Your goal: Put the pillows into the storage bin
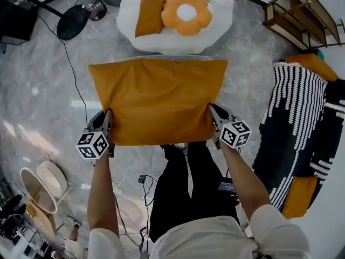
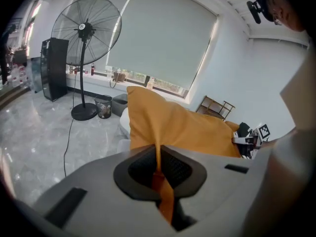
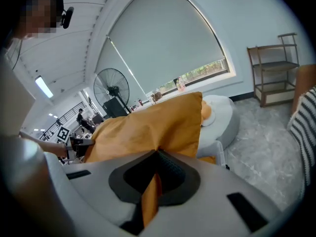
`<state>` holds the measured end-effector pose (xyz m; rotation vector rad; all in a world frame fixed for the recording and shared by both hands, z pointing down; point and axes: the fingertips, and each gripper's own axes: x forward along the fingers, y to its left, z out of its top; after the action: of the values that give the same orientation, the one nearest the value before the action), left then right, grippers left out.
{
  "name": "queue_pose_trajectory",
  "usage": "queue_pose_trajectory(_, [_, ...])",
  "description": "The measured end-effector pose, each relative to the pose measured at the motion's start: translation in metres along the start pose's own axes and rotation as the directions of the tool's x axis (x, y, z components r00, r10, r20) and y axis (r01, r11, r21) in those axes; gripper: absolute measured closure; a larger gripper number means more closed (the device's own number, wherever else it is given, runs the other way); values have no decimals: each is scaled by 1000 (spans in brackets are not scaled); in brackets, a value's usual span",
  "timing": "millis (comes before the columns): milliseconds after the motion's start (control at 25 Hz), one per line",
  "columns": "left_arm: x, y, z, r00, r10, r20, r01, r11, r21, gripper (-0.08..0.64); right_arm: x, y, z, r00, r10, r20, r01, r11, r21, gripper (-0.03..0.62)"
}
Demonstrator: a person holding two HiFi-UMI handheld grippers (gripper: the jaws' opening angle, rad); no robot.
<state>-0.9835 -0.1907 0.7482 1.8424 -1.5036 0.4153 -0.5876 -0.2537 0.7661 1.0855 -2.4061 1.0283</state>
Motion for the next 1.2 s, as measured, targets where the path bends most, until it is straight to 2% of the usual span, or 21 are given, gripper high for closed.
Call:
queue_pose_trajectory(400, [96, 44, -72, 990, 22, -138, -34, 996, -80, 537, 79, -70, -67, 994, -19, -105, 27, 996, 82, 560])
queue_pose_trajectory(840, [176, 76, -121, 955, 33, -295, -45, 998, -33, 531, 135, -123, -103, 978, -87, -189, 110, 987, 116, 561])
queue_pose_trajectory(880, [182, 82, -129, 946, 41, -323, -55, 998, -36, 524, 139, -127, -108, 974, -92, -206, 121, 984, 132, 561])
queue_pose_trajectory(960, [189, 98, -149, 915, 94, -393, -112, 993, -23, 434, 144, -132, -122, 960, -111, -256, 150, 979, 135, 565])
queue_pose_trajectory(1000, [189, 105, -156, 901, 131, -414, -147, 989, -6, 417, 146, -132, -127, 952, -125, -278, 162, 980, 115, 565])
queue_pose_trajectory(1040, [189, 109, -160, 896, 158, -416, -170, 985, 8, 348, 148, -131, -130, 949, -134, -286, 166, 982, 91, 561])
queue_pose_trajectory(1120, [187, 103, -158, 912, 153, -381, -164, 986, 3, 330, 149, -124, -124, 958, -128, -258, 148, 987, 62, 560])
queue_pose_trajectory(1200, [182, 84, -150, 943, 96, -320, -106, 994, -15, 418, 147, -114, -113, 972, -102, -213, 112, 993, 34, 560])
